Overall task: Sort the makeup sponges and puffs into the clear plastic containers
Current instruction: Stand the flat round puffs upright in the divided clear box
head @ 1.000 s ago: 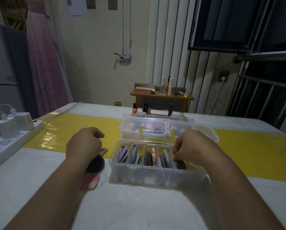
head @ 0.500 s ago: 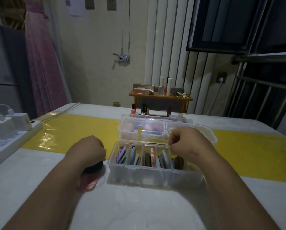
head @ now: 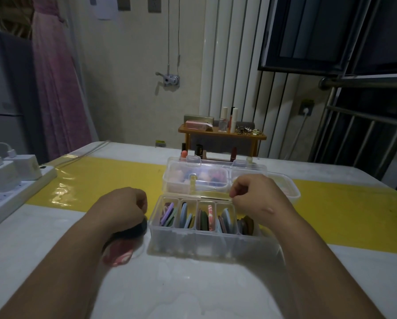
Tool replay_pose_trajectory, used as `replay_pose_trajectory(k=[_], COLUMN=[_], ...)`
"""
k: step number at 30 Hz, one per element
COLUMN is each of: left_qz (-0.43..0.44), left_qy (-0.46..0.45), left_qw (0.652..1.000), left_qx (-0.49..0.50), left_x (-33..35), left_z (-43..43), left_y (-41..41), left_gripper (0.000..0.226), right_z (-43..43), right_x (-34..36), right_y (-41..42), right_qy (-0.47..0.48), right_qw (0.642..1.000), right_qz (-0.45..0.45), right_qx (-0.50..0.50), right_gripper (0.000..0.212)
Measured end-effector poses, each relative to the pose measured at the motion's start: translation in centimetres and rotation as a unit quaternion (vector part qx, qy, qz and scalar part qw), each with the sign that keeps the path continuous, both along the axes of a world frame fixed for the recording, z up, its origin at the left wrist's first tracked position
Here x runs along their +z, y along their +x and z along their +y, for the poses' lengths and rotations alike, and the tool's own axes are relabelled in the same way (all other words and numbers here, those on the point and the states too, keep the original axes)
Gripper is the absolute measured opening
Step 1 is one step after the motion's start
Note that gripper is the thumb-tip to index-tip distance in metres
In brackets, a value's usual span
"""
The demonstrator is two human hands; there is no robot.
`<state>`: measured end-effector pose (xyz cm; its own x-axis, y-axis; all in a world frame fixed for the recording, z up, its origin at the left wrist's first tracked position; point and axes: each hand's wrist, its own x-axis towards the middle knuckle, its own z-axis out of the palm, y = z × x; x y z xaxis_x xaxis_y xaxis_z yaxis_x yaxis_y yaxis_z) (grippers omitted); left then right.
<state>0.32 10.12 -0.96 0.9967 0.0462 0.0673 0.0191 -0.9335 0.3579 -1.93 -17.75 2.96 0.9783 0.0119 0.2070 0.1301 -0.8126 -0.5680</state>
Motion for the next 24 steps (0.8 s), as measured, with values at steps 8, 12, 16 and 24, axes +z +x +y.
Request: replay_pose_trajectory(k=[8, 12, 16, 24], left_qz=[-0.115, -0.224, -0.246, -0.197], left_qy=[-0.185, -0.295, -0.397, -0.486], left_qw=[0.974, 0.924, 0.882, 0.852], left_qx=[0.056, 0.094, 0.061, -0.014], left_x=[0.2, 0.5, 0.9, 1.4], left_z=[-0.5, -0.9, -1.6, -3.4], left_y=[0.4, -0.1, -0.2, -1.0], left_gripper=[0.025, 0.022, 0.018, 0.023], right_z=[-0.1, -0.1, -0.2, 0.8], right_x=[-0.5, -0.6, -0.7, -0.5], right_y=[0.5, 0.6, 0.7, 0.4], right_qy=[0.012, 0.032, 0.063, 0.134], right_qw=[1.0, 0.999, 0.996, 0.983], right_qz=[-0.015, -0.03, -0.051, -0.058], right_qx=[0.0, 0.009, 0.031, 0.109], right_gripper=[0.021, 0.021, 0.022, 0.012])
